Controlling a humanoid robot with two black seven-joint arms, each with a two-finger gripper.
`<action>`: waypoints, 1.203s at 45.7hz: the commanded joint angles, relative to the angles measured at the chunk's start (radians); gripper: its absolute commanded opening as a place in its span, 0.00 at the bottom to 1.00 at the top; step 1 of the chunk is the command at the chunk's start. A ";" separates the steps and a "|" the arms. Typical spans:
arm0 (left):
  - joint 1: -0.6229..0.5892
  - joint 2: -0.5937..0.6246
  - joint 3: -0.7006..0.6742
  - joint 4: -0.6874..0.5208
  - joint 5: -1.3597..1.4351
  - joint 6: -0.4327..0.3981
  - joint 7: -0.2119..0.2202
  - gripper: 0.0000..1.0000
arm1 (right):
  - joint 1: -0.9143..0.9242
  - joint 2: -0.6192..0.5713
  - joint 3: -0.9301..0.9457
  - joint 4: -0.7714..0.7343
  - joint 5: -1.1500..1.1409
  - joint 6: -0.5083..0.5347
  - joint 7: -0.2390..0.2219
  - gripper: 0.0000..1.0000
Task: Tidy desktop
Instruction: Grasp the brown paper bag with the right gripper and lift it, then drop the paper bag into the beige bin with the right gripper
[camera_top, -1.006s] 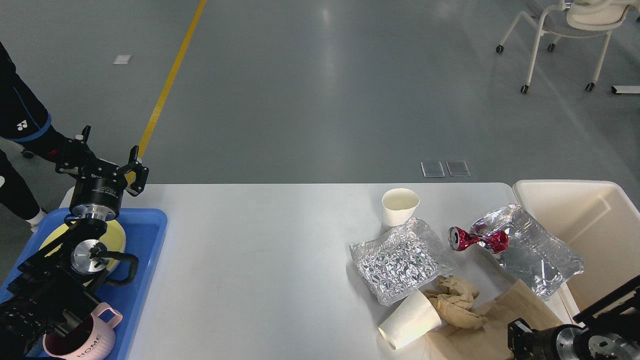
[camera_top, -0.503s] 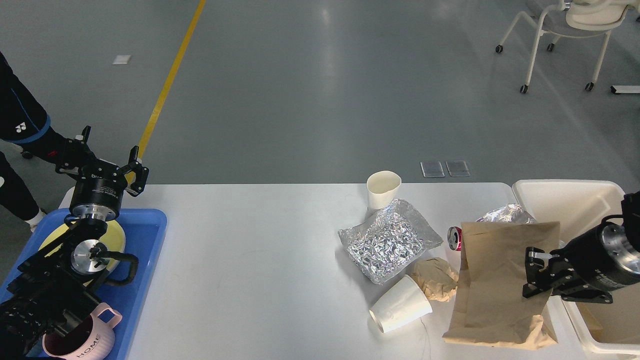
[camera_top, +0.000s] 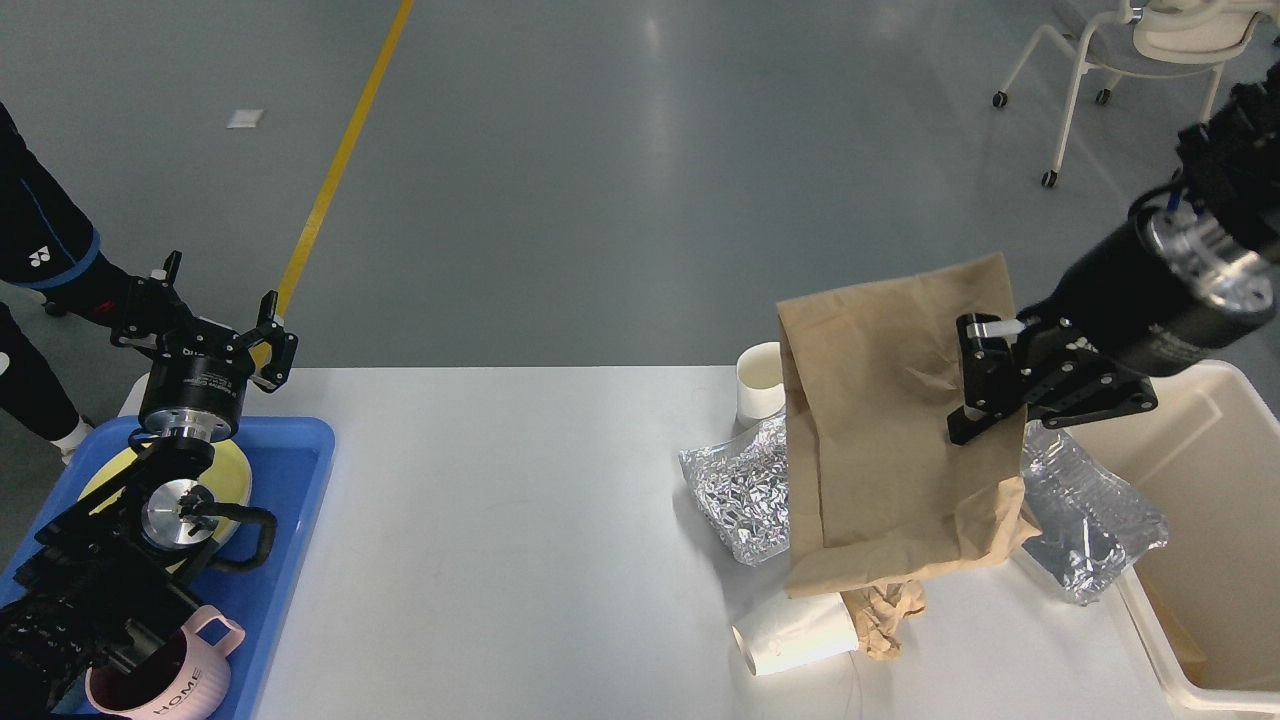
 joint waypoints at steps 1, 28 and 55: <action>0.000 0.000 0.001 0.001 0.001 0.000 0.000 0.97 | 0.093 0.045 0.005 -0.021 0.042 0.075 -0.001 0.00; 0.000 0.000 0.000 0.000 0.001 0.000 0.000 0.97 | -0.329 -0.048 -0.229 -0.174 0.048 -0.359 -0.005 0.00; 0.000 0.000 0.000 0.001 0.001 0.000 0.000 0.97 | -1.255 -0.248 -0.133 -0.789 0.500 -0.943 -0.019 0.00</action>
